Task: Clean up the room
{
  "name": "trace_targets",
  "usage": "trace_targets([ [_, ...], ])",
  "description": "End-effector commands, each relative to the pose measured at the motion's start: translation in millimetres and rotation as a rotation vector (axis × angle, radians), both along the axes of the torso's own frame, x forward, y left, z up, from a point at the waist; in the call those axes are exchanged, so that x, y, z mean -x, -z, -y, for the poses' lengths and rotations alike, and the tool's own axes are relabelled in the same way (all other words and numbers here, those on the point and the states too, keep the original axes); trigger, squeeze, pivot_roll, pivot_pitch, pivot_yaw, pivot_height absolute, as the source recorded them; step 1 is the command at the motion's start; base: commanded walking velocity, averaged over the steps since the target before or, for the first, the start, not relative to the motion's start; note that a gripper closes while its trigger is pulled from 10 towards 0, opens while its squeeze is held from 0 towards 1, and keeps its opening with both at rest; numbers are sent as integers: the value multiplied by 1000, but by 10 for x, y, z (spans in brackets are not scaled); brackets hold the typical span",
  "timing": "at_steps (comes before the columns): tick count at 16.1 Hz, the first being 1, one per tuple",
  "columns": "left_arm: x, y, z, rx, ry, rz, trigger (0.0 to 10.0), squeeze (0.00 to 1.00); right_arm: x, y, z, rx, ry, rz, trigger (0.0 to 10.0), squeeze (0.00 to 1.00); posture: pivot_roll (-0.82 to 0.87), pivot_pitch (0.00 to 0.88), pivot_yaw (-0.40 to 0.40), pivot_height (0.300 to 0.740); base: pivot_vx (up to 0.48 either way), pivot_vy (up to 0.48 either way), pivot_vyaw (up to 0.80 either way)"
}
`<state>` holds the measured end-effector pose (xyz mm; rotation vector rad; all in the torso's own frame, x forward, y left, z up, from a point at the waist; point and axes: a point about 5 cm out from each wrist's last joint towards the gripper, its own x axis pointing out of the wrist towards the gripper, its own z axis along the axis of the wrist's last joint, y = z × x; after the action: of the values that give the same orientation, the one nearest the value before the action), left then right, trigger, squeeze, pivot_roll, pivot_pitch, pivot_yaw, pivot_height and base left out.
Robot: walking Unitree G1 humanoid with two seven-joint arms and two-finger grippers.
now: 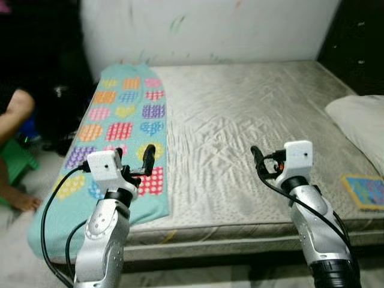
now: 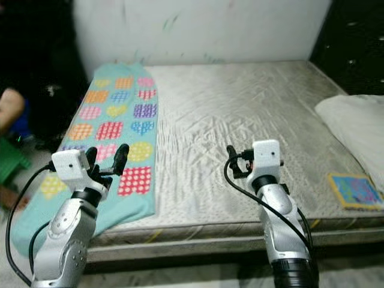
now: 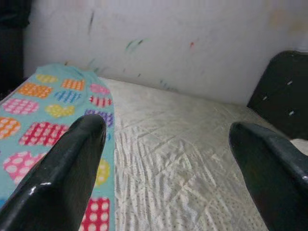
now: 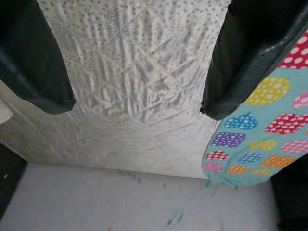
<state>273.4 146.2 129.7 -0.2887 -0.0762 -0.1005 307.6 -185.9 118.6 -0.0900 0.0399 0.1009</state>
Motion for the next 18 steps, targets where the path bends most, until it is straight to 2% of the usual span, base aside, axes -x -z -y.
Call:
trace_targets([
  [1,18,-8,-82,-15,-26,7,10000,0,-24,-63,-70,-2,-21,25,10000,0,-102,6,0,740,0,0,0],
  [5,42,-43,-53,6,18,40,10000,0,-24,-60,-80,7,-28,23,10000,0,-103,7,0,740,143,0,0],
  [15,49,-28,-34,4,36,33,10000,0,-8,-41,-85,13,-28,19,10000,0,-102,10,3,740,389,0,0],
  [18,58,-5,-12,16,35,16,10000,0,-5,-32,-78,15,-26,17,10000,0,-103,10,4,740,0,0,0],
])
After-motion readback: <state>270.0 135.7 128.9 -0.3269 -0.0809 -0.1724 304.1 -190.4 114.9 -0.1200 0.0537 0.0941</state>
